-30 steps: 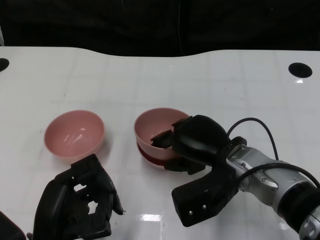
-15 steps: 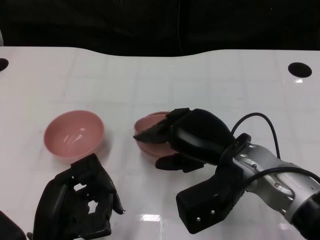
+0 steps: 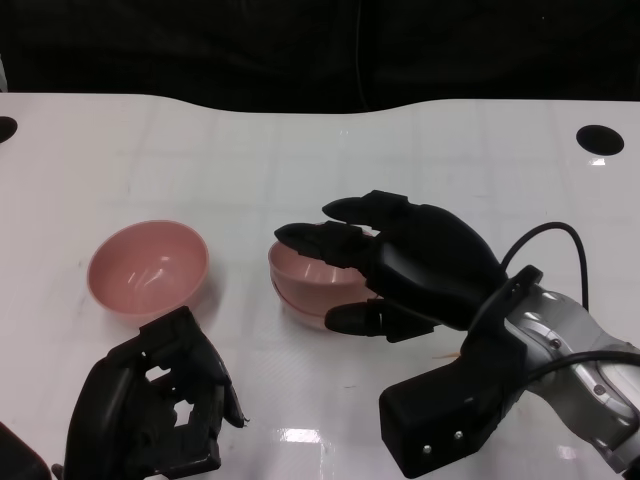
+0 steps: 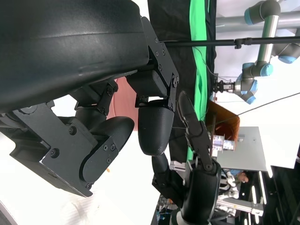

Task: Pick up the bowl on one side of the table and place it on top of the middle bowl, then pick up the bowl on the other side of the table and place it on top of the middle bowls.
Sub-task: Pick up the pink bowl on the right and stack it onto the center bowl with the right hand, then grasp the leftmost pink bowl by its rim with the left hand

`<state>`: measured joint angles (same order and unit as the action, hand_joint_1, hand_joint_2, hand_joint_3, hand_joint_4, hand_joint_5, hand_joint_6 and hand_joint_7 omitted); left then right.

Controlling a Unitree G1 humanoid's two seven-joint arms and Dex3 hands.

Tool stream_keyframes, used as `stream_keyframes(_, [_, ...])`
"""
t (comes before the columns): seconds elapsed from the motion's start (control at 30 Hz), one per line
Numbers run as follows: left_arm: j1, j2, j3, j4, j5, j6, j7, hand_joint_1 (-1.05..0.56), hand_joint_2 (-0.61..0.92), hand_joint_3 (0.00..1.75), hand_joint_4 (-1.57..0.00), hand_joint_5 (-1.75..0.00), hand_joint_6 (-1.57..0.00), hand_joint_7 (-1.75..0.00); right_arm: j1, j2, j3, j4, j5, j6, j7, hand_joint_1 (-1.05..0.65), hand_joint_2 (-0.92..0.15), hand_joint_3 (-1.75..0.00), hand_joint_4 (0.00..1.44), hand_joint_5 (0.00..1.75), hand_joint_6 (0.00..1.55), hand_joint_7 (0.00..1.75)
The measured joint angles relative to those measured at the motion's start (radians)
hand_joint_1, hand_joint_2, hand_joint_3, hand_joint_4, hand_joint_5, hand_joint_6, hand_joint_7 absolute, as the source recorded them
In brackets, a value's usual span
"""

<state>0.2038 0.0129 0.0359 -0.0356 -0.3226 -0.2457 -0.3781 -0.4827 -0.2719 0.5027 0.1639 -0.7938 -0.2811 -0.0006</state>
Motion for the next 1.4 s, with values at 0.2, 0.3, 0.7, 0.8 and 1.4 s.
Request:
stream_keyframes(0.2, [0.000,0.000,0.000,0.000,0.001,0.000,0.000,-0.08,0.39,1.47,-0.83,-1.69,-0.82,-1.49,0.041,-0.016,-0.004,-0.021,-0.002,-0.006,0.000,-0.78,-0.92,-0.49,0.18,0.24,0.28,0.01])
stream_keyframes(0.3, [0.000,0.000,0.001,0.001,0.001,0.000,0.000,-0.08,0.40,1.47,-0.81,-1.70,-0.80,-1.52,0.061,-0.020,-0.003,-0.023,-0.008,-0.005,0.000,-0.77,-0.92,-0.48,0.18,0.26,0.27,0.00])
stream_keyframes(0.7, [0.000,0.000,0.004,0.001,-0.001,0.000,0.000,-0.08,0.41,1.46,-0.81,-1.71,-0.79,-1.53,0.086,-0.021,0.011,0.085,-0.062,-0.006,-0.027,-0.75,-0.92,-0.46,0.15,0.26,0.28,0.01])
stream_keyframes(0.8, [0.000,0.000,0.005,0.001,-0.001,0.000,0.000,-0.07,0.41,1.46,-0.81,-1.72,-0.79,-1.53,0.086,-0.020,0.012,0.113,-0.063,-0.013,-0.036,-0.75,-0.92,-0.47,0.14,0.26,0.28,0.00])
stream_keyframes(1.4, [-0.011,0.000,0.006,0.016,0.003,-0.001,0.000,-0.08,0.40,1.46,-0.81,-1.72,-0.79,-1.55,0.073,-0.016,0.001,0.163,-0.034,-0.068,-0.068,-0.74,-0.92,-0.46,0.13,0.31,0.21,0.00])
